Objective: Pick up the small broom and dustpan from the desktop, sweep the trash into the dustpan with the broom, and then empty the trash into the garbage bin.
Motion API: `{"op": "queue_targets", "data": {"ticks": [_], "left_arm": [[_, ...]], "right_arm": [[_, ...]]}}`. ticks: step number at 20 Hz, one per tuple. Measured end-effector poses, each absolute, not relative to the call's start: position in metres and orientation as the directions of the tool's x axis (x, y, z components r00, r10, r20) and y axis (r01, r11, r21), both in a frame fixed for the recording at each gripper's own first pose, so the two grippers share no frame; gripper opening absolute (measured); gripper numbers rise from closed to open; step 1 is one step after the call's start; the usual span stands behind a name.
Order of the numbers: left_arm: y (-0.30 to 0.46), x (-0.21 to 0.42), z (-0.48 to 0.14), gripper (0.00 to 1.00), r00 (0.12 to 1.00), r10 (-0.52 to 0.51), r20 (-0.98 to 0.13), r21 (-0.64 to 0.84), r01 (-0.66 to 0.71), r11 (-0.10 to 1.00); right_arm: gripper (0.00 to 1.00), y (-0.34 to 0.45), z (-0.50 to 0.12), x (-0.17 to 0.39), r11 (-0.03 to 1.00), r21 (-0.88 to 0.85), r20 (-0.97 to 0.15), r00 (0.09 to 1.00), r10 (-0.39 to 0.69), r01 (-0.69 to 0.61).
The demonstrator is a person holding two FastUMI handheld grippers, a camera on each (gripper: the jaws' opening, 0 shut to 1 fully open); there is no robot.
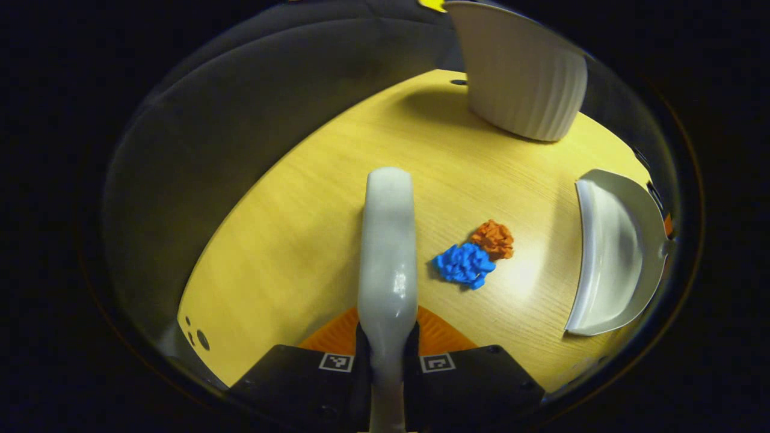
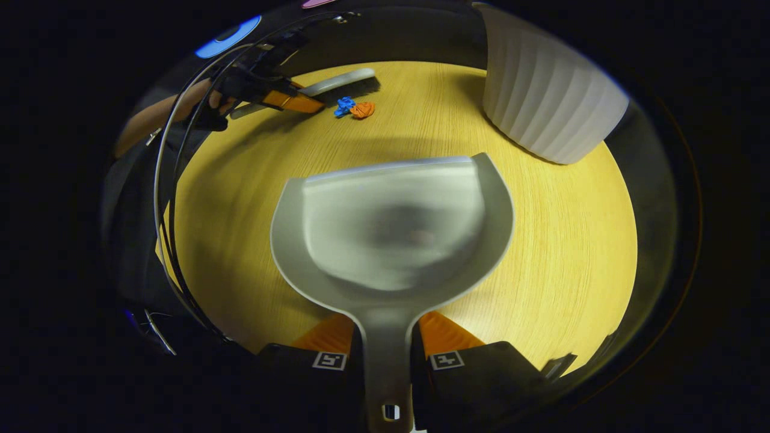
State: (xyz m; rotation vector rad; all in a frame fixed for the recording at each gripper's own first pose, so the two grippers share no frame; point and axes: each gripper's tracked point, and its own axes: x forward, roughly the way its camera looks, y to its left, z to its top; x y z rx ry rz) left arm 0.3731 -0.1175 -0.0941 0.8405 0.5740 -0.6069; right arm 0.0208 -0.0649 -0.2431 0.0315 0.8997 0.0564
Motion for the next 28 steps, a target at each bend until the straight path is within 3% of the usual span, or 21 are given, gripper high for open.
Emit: {"op": "queue_targets", "data": {"ticks": [2,13,16,19,21,28], "left_arm": [[-0.133,0.367,-0.101,0.25,0.647,-0.302,-0.7,0.48,0.739,0.473],[-0.171,0.256,-0.144,0.26,0.31,-0.404,-0.861,0.239,0.947,0.216],[-0.176,0.228,-0.154,0.26,0.244,-0.405,-0.881,0.183,0.966,0.184],[-0.177,0.204,-0.153,0.25,0.185,-0.428,-0.885,0.092,0.969,0.229],[-0.176,0.196,-0.156,0.26,0.211,-0.432,-0.877,0.094,0.956,0.277],[-0.15,0.191,-0.138,0.26,0.425,-0.477,-0.769,0.147,0.845,0.515]], "right_arm": [[0.35,-0.065,-0.243,0.021,0.997,0.054,-0.783,0.618,0.071,-0.046],[0.35,-0.063,-0.242,0.018,0.994,0.027,-0.779,0.621,0.088,-0.108],[0.35,-0.064,-0.243,0.017,0.993,0.019,-0.774,0.627,0.089,-0.117],[0.35,-0.065,-0.243,0.018,0.994,0.024,-0.768,0.634,0.09,-0.111],[0.39,-0.068,-0.244,0.022,0.994,0.026,-0.762,0.641,0.089,-0.107],[0.35,-0.071,-0.241,0.017,0.996,0.041,-0.733,0.675,0.083,-0.077]]}}
